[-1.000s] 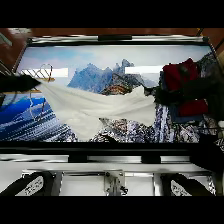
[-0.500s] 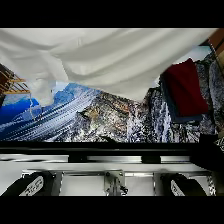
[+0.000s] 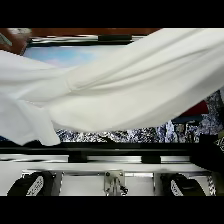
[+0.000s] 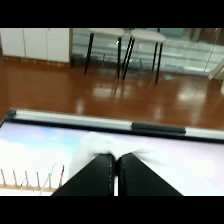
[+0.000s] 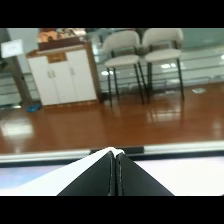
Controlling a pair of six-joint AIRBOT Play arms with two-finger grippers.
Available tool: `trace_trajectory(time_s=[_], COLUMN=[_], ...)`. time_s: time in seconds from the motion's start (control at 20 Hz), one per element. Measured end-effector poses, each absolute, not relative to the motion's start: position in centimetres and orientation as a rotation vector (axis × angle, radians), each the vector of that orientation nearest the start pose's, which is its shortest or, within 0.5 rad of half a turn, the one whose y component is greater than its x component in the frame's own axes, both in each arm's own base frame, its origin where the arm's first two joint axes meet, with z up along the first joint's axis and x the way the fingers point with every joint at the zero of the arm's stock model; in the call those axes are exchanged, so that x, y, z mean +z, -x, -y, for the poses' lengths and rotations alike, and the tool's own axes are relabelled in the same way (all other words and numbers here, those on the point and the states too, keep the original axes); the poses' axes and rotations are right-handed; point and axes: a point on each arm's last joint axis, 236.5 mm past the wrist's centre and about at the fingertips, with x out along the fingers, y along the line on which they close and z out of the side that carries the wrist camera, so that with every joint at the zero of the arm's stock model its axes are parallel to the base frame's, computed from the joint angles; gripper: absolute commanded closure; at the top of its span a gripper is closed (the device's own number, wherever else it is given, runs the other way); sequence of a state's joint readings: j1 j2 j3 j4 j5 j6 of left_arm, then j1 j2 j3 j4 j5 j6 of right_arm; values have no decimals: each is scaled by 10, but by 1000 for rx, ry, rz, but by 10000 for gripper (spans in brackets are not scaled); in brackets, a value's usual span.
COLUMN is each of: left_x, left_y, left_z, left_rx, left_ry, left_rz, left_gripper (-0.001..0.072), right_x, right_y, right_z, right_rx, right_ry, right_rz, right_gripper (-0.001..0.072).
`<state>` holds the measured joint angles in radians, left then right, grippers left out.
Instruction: Fold the shirts.
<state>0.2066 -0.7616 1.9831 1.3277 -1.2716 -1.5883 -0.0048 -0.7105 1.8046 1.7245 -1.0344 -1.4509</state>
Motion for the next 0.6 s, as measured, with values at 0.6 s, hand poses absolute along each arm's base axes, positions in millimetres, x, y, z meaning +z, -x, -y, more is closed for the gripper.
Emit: trace_trajectory(time_s=[0.6], left_x=[220], left_y=[-375], left_z=[-27], left_rx=[30], left_ry=[257], left_rz=[-740], left_gripper=[669], right_x=[249], right_y=[-482], right_z=[-32], right_rx=[60], right_ry=[-261], right_rz=[-697], right_gripper=[656])
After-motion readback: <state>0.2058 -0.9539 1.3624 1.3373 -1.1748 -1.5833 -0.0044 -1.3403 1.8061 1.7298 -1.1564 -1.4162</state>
